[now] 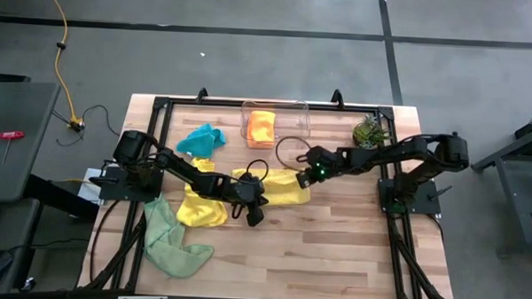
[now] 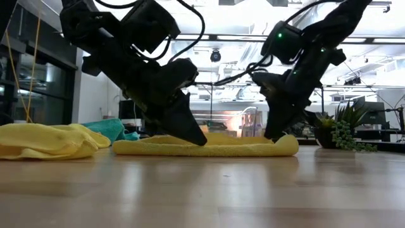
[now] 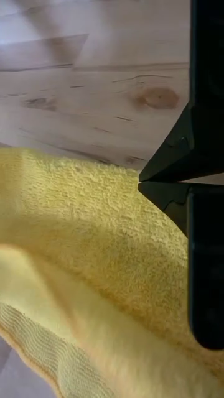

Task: Fold microfiber towels
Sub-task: Fold the right yellow microfiber towel

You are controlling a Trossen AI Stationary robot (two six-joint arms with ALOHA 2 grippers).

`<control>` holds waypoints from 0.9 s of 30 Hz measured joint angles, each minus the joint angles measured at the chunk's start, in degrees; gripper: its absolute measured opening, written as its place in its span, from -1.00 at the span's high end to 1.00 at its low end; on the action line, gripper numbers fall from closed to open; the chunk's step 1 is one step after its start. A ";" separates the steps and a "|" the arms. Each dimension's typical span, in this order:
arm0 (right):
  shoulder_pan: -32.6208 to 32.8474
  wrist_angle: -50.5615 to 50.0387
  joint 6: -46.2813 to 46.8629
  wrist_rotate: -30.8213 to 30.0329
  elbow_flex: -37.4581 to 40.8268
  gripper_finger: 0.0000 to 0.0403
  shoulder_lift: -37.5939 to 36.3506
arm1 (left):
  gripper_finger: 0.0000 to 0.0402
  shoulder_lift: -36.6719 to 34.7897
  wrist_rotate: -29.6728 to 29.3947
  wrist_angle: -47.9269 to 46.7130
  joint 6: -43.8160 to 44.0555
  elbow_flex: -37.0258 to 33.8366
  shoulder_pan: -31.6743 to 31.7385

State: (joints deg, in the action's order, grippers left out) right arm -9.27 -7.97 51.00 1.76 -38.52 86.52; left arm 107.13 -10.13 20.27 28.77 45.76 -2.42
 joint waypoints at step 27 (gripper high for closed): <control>1.00 0.64 -3.61 0.43 0.00 1.00 -14.71 | 1.00 -28.99 4.33 -21.66 -23.43 0.02 11.68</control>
State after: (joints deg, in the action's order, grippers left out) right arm -8.27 -7.32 47.39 2.19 -38.52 71.81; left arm 78.14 -5.80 -1.39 5.34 45.78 9.26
